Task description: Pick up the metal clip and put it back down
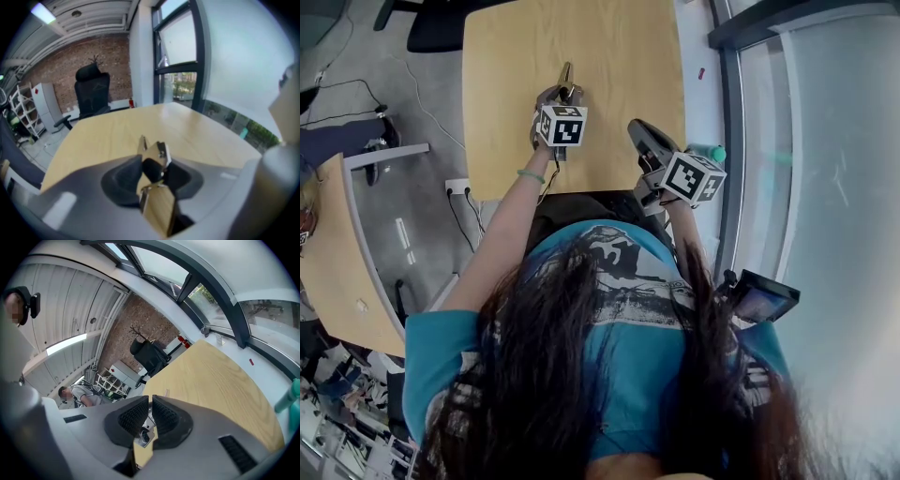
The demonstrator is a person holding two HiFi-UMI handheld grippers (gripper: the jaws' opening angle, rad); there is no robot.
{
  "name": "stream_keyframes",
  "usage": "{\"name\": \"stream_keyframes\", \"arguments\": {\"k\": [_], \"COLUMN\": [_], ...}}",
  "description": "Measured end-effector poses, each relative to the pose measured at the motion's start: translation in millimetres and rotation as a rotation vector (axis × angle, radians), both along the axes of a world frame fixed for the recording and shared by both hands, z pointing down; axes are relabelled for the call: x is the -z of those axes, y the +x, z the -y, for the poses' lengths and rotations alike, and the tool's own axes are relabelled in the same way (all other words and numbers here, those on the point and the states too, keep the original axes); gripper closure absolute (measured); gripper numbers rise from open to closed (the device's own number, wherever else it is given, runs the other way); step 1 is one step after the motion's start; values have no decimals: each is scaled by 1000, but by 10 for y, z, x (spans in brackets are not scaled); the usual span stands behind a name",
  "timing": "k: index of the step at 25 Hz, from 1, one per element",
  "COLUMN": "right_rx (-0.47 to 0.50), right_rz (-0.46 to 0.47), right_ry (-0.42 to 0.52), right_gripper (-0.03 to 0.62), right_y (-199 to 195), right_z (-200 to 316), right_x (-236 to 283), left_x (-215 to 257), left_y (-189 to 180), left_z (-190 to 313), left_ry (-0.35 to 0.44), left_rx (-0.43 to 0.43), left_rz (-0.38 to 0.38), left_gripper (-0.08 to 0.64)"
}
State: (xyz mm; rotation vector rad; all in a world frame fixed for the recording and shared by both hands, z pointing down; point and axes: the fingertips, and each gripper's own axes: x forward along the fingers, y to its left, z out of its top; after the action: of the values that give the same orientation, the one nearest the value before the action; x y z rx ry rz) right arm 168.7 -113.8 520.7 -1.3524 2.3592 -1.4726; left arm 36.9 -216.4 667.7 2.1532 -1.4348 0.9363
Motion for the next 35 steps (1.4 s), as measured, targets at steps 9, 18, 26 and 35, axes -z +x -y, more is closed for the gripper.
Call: {"name": "stream_keyframes", "arguments": {"k": [9,18,26,35], "right_rx": [42,54,77,61], "right_rz": [16,36,36,47], "right_ry": [12,27,36,63], "right_gripper": [561,561,560,560], "right_y": [-132,-218,-1008,-1026], "right_z": [18,63,134,178], "right_x": [27,60,212,276], "left_x": [139,715,1451,1836], "left_y": [-72,-92,-847,-1003], "left_z": [-79,-305,-353,-300], "left_ry": [-116,-99,-24,4], "left_rx": [158,179,228,310], "left_rz": [-273,-507,-738,-954], "left_gripper": [449,457,458,459]}}
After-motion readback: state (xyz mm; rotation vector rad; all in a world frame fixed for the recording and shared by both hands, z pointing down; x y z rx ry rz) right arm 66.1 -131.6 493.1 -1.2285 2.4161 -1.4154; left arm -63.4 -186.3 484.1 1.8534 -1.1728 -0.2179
